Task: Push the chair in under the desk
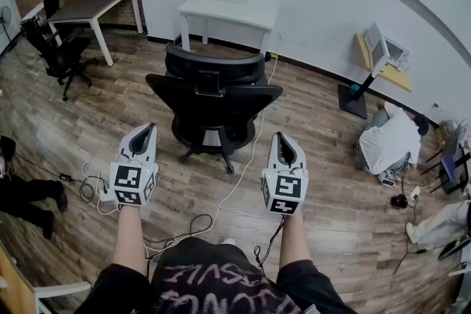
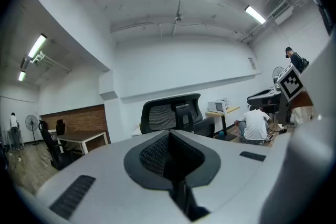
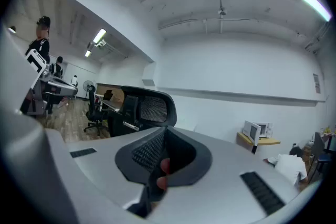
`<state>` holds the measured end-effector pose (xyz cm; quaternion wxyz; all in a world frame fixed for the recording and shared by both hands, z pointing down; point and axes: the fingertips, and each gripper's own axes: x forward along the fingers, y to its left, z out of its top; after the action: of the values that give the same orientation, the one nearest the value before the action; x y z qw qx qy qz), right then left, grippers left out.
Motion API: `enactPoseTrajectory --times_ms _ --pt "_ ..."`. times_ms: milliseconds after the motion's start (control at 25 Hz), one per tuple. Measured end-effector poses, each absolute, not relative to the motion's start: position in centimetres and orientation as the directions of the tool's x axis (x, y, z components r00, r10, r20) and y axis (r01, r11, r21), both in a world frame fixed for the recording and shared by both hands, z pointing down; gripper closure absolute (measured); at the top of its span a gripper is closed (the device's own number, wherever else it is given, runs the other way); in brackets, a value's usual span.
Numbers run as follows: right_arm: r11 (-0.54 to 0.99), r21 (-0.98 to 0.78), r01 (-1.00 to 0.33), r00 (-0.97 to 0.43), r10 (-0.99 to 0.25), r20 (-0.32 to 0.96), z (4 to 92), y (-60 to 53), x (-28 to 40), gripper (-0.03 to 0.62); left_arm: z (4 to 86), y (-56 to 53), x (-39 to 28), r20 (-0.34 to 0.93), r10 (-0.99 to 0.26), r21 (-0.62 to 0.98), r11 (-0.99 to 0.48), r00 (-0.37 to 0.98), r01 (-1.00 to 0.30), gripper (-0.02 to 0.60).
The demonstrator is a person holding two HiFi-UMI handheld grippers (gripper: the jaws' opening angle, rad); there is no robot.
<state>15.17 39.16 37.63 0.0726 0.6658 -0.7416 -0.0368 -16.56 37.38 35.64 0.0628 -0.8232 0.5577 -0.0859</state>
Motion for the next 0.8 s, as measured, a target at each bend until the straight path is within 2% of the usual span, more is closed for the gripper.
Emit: enactPoseTrajectory --times_ms 800 --pt "0.149 0.166 -0.975 -0.144 -0.989 0.046 39.0 38.6 18.7 0.566 37.1 37.9 -13.2 0.110 -0.938 -0.236 -0.345 0.328 -0.908 0.566"
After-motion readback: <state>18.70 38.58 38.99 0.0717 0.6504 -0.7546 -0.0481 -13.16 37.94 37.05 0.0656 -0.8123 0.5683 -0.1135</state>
